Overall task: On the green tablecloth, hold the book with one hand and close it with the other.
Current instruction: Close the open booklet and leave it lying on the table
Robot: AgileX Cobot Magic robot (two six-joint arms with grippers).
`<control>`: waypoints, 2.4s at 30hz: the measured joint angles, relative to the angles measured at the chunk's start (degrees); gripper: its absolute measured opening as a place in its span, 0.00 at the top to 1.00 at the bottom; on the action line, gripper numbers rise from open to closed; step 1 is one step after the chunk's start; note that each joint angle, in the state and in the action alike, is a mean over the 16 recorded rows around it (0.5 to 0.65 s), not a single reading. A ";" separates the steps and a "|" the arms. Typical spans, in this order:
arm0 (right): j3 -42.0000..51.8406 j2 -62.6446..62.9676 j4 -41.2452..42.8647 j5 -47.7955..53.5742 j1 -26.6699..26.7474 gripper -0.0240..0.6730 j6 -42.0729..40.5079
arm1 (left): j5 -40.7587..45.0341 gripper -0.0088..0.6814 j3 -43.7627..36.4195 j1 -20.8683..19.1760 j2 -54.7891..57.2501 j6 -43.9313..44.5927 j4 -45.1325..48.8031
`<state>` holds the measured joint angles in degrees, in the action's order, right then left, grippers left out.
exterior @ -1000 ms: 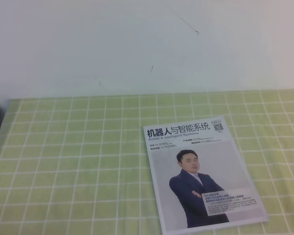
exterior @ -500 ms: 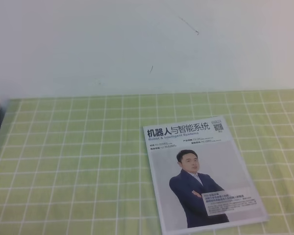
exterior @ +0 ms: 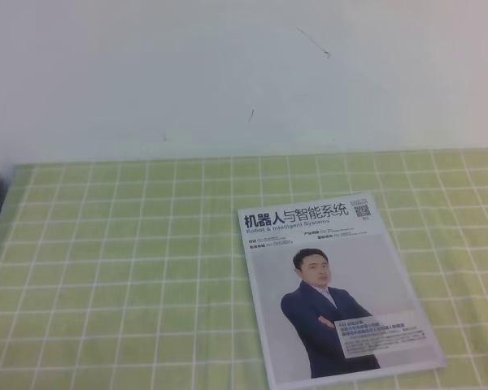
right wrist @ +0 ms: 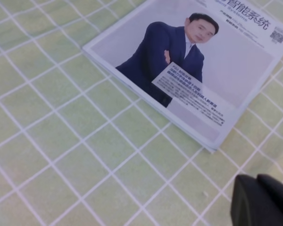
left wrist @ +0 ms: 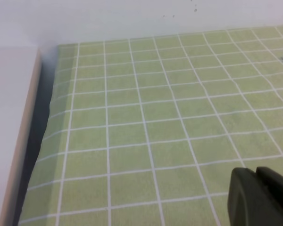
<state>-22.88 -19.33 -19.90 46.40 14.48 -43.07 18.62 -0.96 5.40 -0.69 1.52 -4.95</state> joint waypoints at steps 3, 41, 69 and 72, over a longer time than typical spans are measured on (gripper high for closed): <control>0.90 1.11 0.00 -1.50 -0.13 0.97 0.12 | 0.01 0.99 0.00 -0.01 0.00 0.00 0.00; 24.01 19.94 21.58 -26.04 -18.72 0.97 38.37 | 0.03 0.99 0.00 -0.04 -0.12 0.02 -0.08; 24.01 19.98 21.58 -26.19 -14.71 0.97 35.89 | 0.06 0.99 0.00 -0.04 -0.13 0.03 -0.21; 24.01 19.98 21.58 -26.20 -14.71 0.97 35.89 | 0.07 0.99 0.00 -0.04 -0.13 0.03 -0.21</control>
<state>1.13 0.65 1.69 20.20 -0.24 -7.18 18.69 -0.96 5.35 -0.82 1.56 -5.16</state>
